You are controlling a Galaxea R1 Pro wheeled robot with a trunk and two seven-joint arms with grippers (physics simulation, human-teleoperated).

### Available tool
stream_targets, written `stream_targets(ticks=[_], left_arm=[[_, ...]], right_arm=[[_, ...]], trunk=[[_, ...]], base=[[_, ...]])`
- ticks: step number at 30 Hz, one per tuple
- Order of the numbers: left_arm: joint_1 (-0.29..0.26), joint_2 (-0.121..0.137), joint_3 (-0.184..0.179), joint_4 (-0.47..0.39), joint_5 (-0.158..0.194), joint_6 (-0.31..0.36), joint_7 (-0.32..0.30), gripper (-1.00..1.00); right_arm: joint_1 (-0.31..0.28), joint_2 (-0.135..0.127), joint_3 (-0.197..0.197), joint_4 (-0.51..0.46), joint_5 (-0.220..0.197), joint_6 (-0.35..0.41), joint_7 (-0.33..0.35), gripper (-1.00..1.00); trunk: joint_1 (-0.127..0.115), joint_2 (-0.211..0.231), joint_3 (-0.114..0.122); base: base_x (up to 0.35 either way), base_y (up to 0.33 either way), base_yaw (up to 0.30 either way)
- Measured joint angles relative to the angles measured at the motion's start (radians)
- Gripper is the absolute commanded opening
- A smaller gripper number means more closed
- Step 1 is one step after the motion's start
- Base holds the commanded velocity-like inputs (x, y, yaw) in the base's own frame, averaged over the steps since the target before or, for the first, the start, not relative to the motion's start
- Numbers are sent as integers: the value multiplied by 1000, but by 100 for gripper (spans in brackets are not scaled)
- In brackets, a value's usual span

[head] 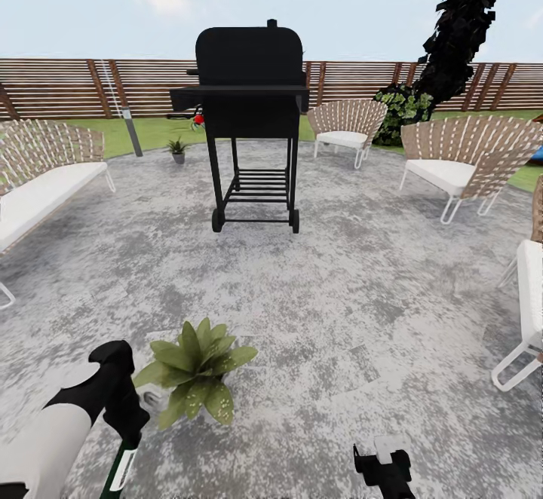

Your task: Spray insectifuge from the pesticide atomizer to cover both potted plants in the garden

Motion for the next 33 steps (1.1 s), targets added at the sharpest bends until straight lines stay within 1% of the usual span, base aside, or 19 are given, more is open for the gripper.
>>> stream_targets(ticks=[3, 6, 17, 22, 27, 29, 33], left_arm=[[2, 0, 0, 1, 0, 0, 0, -100], [3, -2, 1, 0, -1, 0, 0, -100], [1, -11, 0, -1, -1, 4, 0, -100], [2, -10, 0, -1, 0, 4, 0, -100], [6, 0, 0, 11, -1, 2, 3, -100], [14, 2, 0, 13, -2, 1, 15, -100], [26, -1, 1, 7, -1, 2, 79, -100]], right_arm=[[0, 0, 0, 0, 0, 0, 0, 100], [0, 0, 0, 0, -1, 0, 0, 100], [0, 1, 1, -1, -1, 0, 0, 100], [0, 1, 0, -1, -1, 0, 0, 100], [0, 1, 1, -1, -1, 0, 0, 100], [0, 1, 1, -1, -1, 0, 0, 100], [0, 1, 1, 0, -1, 0, 0, 100]], trunk=[[0, 0, 0], [0, 0, 0], [0, 0, 0], [0, 0, 0], [0, 0, 0], [0, 0, 0], [0, 0, 0]], base=[[-263, 125, -2], [-97, 255, -139], [72, 294, -280], [11, 34, -34], [0, 1, -1], [0, 0, 0], [0, 0, 0]])
